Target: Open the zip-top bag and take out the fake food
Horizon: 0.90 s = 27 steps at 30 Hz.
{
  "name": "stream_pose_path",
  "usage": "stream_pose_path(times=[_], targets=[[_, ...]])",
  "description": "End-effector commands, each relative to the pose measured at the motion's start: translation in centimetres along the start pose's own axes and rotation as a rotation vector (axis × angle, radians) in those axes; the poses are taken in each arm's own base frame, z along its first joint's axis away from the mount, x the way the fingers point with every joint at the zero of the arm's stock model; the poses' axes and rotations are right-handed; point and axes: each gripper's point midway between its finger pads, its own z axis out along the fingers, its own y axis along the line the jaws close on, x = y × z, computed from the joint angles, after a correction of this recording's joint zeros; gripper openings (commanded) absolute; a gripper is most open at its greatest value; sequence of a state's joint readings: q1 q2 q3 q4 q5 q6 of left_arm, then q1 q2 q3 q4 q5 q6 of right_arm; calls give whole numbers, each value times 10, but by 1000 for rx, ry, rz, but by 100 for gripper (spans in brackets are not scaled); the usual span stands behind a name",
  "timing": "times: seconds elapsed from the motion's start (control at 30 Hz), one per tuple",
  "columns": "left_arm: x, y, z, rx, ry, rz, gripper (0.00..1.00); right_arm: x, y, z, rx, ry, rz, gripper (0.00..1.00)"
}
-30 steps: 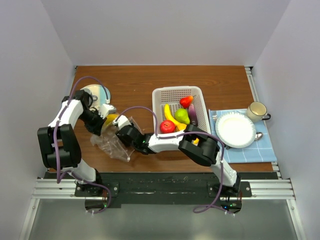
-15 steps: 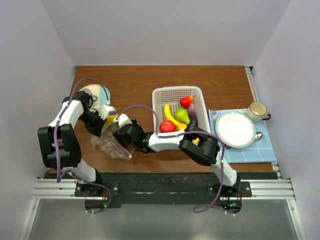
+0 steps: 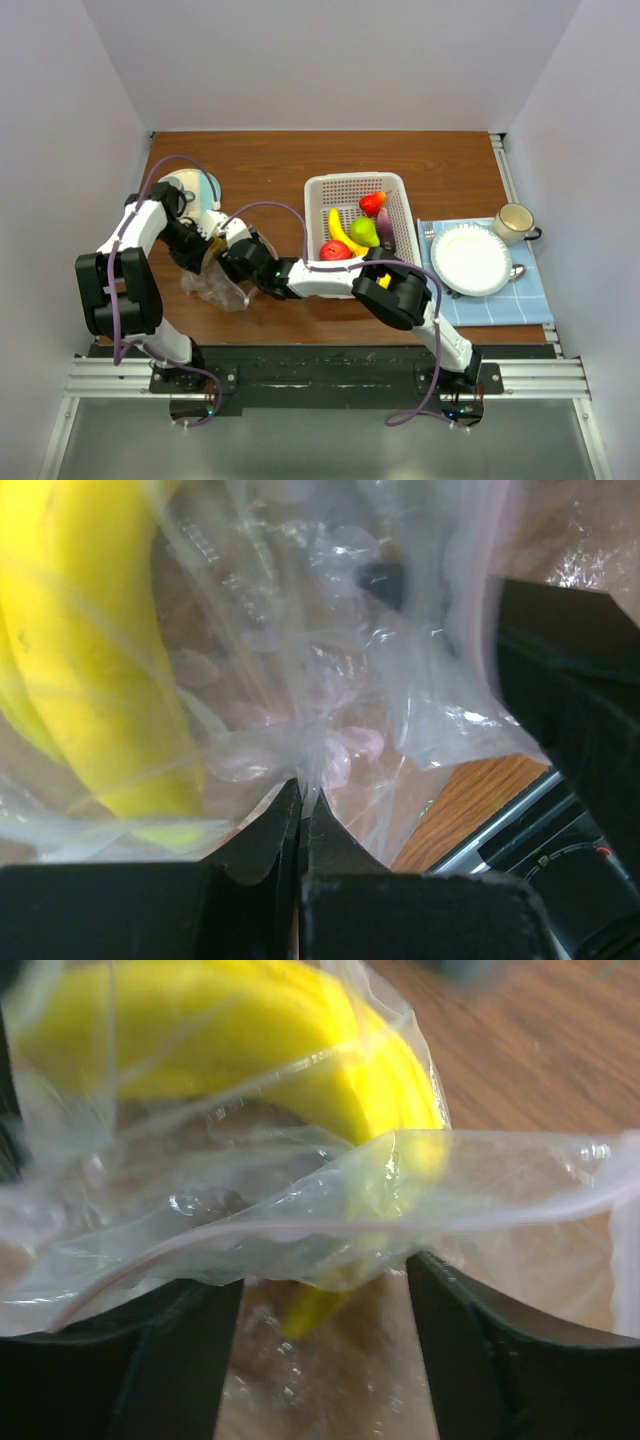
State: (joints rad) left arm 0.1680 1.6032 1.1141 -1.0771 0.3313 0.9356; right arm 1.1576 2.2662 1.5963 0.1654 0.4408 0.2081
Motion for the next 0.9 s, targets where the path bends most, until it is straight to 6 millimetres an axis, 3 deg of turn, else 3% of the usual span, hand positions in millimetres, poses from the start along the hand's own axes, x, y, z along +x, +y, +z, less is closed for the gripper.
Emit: stream_pose_path(times=[0.0, 0.23, 0.37, 0.47, 0.57, 0.67, 0.7, 0.73, 0.87], targets=[[5, -3, 4, 16, 11, 14, 0, -25, -2, 19, -8, -44, 87, 57], [6, 0, 7, 20, 17, 7, 0, -10, -20, 21, 24, -5, 110, 35], [4, 1, 5, 17, 13, 6, 0, -2, -26, 16, 30, 19, 103, 32], [1, 0, 2, 16, 5, 6, 0, 10, -22, 17, 5, 59, 96, 39], [0, -1, -2, 14, 0, 7, 0, 15, -16, 21, -12, 82, 98, 57], [1, -2, -5, 1, 1, 14, 0, 7, -14, 21, -23, 62, 103, 59], [2, -2, -6, -2, 2, 15, 0, 6, -14, 20, -25, 56, 104, 54], [1, -2, -7, -4, 1, 16, 0, 3, -15, 20, -23, 49, 106, 39], [1, 1, -6, -11, 4, 12, 0, -7, -17, 12, -31, 30, 104, 13]])
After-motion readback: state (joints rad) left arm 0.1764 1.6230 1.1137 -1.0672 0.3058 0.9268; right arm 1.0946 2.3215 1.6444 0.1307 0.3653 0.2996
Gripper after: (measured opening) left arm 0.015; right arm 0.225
